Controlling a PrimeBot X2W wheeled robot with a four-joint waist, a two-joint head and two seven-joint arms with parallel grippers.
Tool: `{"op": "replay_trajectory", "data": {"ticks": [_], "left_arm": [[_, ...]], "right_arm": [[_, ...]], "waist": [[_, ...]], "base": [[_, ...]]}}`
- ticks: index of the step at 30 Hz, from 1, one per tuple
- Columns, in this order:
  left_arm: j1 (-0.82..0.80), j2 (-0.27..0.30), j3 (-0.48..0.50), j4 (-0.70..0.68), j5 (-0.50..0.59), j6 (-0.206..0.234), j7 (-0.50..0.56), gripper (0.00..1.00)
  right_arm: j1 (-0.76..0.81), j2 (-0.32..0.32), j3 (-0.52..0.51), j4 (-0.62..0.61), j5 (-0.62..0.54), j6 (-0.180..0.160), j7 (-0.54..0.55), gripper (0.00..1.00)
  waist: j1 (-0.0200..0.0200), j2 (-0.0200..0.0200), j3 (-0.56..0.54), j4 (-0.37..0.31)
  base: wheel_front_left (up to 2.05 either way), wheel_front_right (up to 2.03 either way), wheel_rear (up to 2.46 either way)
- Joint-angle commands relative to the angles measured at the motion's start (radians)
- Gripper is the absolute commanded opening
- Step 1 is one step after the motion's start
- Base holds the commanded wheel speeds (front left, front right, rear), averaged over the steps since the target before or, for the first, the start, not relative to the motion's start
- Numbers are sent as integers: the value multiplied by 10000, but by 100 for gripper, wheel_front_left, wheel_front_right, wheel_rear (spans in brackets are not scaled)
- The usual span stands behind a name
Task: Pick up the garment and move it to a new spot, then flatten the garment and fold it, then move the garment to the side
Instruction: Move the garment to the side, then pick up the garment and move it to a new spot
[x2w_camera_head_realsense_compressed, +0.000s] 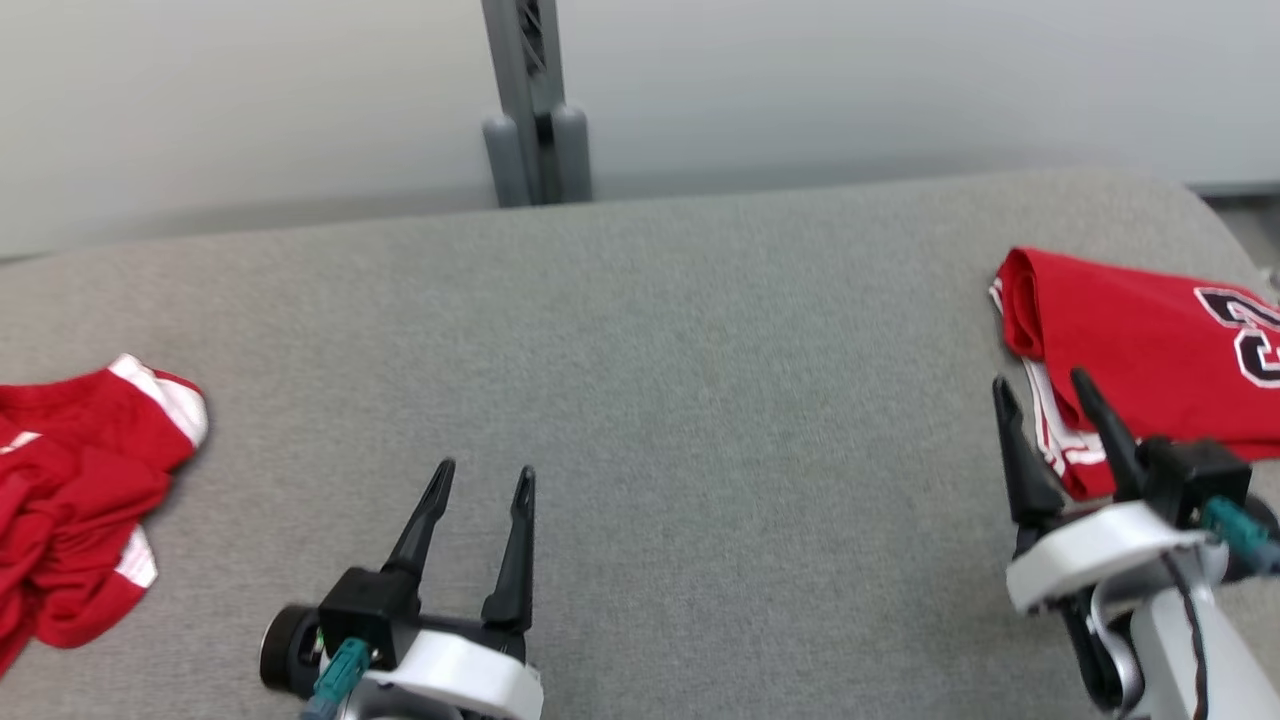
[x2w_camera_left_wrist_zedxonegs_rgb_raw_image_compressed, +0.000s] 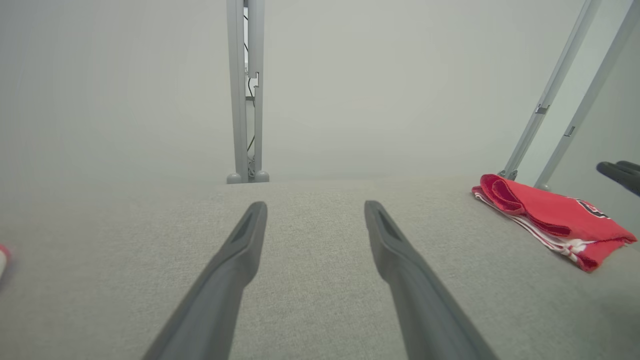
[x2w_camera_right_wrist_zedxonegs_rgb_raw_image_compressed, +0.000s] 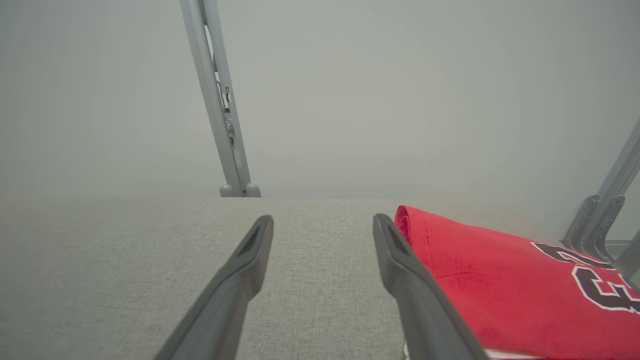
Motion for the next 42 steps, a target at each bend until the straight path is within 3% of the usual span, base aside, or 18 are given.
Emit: {"op": "replay_trajectory", "data": {"ticks": [1,8,13,23,34,42], "left_arm": [[236,11,95,83,-123,120,-59,100],[1090,30,511,541,-410,411,-147,100],[1474,35,918,482,-126,670,-172,100],[2271,-48,1451,115,526,204,-173,100],[2419,-117,1738,60,878,-75,-174,100],[2255,-128,1755,53,865,-153,-175,100]], "right_arm": [[434,1,31,-289,53,-5,1,100],[2560,316,-157,-2116,-46,-5,3,100],[3490,450,-162,-2502,-21,-4,3,100],[4656,655,-499,-2707,-327,-4,3,100],[4896,727,-401,-2753,-363,-4,3,100],[4950,739,-319,-2861,-192,-4,3,100]], "waist": [[0,0,-1003,583],[0,0,-1849,858],[0,0,-2170,891],[0,0,-2680,847],[0,0,-2774,765],[0,0,-2771,1178]], "base": [[0,0,0],[0,0,0],[0,0,0],[0,0,0],[0,0,0],[0,0,0]]}}
